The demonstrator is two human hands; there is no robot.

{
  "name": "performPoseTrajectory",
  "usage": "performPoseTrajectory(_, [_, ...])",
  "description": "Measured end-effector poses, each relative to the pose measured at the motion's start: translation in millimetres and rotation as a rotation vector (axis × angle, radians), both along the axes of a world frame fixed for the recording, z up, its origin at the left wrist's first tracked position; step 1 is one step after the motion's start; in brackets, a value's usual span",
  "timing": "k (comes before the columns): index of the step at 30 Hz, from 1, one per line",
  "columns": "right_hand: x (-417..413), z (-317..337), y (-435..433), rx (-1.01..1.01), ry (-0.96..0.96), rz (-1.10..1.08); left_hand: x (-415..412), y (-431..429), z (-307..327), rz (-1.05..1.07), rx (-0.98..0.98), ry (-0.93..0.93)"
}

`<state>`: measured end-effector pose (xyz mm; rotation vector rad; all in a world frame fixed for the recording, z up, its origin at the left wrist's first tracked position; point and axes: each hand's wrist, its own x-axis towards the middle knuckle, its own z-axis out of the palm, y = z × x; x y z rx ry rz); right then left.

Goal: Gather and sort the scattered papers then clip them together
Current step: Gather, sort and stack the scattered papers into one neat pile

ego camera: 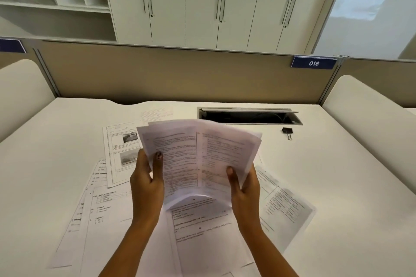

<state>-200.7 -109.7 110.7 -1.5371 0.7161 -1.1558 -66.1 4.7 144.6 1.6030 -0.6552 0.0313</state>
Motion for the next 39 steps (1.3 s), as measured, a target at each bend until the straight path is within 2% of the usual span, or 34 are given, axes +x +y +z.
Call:
performPoseTrajectory(6, [-3.1, 4.2, -1.7, -0.018, 0.025, -0.026, -2.8, -3.1, 5.9, 0.178, -0.055, -0.103])
performPoseTrajectory(15, [-2.4, -20.6, 11.0, 0.106, 0.107, -0.057, -8.7, -7.2, -22.9, 0.116, -0.015, -0.039])
performPoseTrajectory(20, [-2.8, -18.1, 10.3, 0.086, 0.069, -0.080, -4.3, -4.0, -25.9, 0.144, -0.014, -0.071])
performPoseTrajectory(27, [-5.4, -36.4, 15.3, 0.082, 0.128, -0.095, -7.4, 0.3, -51.1, 0.040, 0.072, 0.009])
performPoseTrajectory(33, [-9.6, -35.8, 12.4, 0.019, 0.191, -0.163, -4.4, 5.3, -46.1, 0.097, 0.104, -0.085])
performPoseTrajectory(37, [-21.1, -41.0, -0.2, 0.019, 0.285, -0.368, 10.1, 8.8, -45.8, 0.154, 0.124, -0.063])
performPoseTrajectory(39, [-27.5, -55.9, -11.7, 0.040, 0.574, -0.550, 18.1, 11.3, -49.5, 0.176, 0.129, 0.004])
